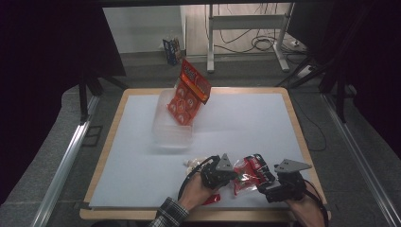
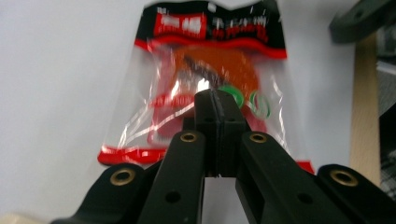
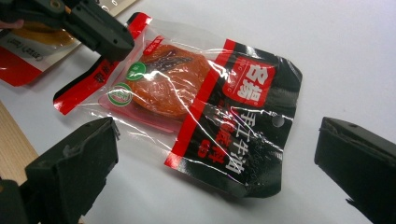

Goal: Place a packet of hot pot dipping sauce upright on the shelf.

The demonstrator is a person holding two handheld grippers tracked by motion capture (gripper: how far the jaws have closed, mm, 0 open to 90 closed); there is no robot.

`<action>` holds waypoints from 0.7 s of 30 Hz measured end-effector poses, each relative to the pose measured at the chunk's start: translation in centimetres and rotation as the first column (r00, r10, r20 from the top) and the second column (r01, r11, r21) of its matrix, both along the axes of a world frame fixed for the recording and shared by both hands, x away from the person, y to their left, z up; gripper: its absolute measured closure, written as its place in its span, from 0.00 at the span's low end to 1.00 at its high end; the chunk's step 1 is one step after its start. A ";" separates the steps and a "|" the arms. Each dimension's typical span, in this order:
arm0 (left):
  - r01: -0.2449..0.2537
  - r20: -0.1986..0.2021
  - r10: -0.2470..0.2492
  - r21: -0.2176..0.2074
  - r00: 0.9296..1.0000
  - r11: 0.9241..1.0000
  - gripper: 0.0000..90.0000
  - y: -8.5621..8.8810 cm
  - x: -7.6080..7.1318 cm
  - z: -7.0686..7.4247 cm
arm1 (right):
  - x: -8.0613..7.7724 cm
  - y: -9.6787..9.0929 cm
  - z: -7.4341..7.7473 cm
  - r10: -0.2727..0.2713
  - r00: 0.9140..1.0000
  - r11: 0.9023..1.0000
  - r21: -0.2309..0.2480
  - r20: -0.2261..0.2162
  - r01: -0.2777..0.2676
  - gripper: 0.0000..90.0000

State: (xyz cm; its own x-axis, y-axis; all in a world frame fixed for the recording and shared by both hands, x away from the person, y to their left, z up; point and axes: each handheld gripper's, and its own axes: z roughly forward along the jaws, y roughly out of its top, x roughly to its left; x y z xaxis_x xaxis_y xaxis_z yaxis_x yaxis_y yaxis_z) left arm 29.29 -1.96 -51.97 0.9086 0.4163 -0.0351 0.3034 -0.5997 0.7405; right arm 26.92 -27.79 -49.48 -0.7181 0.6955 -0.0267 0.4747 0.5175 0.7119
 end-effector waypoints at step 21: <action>0.010 -0.049 -0.006 0.087 0.999 0.996 1.00 0.3 -0.3 -0.8 | 0.5 0.3 -0.1 -0.045 0.995 0.998 0.046 -0.087 0.050 0.00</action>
State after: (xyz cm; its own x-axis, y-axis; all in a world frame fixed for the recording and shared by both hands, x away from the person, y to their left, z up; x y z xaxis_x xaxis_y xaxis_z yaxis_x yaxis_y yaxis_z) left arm 29.01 -1.63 -52.73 0.9098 0.4127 -0.0434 0.3331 -0.6638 0.6696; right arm 27.45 -27.53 -49.60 -0.6824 0.7278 0.0683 0.5585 0.4588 0.6911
